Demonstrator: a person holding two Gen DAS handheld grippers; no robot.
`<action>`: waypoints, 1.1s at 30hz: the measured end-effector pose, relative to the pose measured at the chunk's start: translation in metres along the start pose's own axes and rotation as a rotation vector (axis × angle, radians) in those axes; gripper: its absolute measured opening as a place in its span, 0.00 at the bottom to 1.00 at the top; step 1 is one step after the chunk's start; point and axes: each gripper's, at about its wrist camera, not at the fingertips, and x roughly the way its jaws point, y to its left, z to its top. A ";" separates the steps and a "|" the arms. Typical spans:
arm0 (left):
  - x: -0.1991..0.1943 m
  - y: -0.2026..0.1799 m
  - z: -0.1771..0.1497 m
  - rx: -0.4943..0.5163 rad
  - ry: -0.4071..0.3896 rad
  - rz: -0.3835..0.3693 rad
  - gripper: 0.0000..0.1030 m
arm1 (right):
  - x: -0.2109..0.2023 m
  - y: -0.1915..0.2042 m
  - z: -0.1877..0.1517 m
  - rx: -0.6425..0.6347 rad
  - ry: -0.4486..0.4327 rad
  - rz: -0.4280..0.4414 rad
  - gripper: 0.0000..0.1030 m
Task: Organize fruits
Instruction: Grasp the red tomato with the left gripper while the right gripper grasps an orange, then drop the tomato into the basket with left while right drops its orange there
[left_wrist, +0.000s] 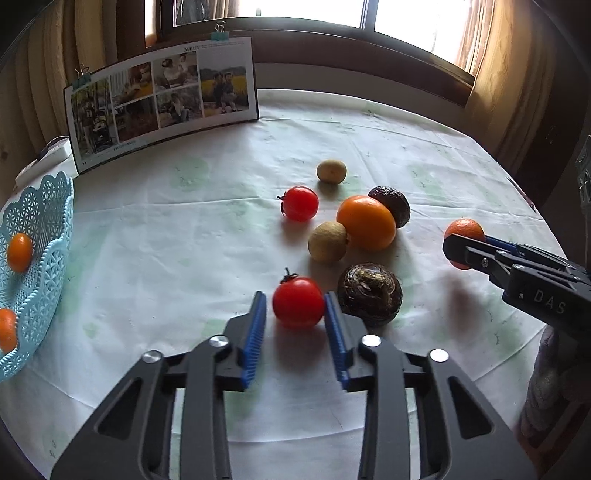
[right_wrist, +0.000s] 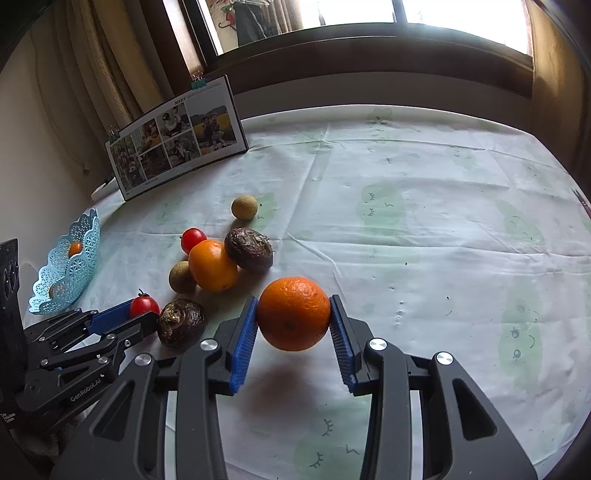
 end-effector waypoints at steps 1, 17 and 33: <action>-0.001 0.000 0.000 0.001 -0.002 0.001 0.28 | 0.000 0.001 0.000 -0.002 -0.003 -0.003 0.38; -0.042 0.017 0.006 0.006 -0.131 0.213 0.28 | -0.009 0.006 0.003 0.002 -0.031 -0.006 0.38; -0.080 0.077 0.008 -0.112 -0.215 0.315 0.28 | -0.014 0.050 0.010 -0.055 -0.049 0.025 0.38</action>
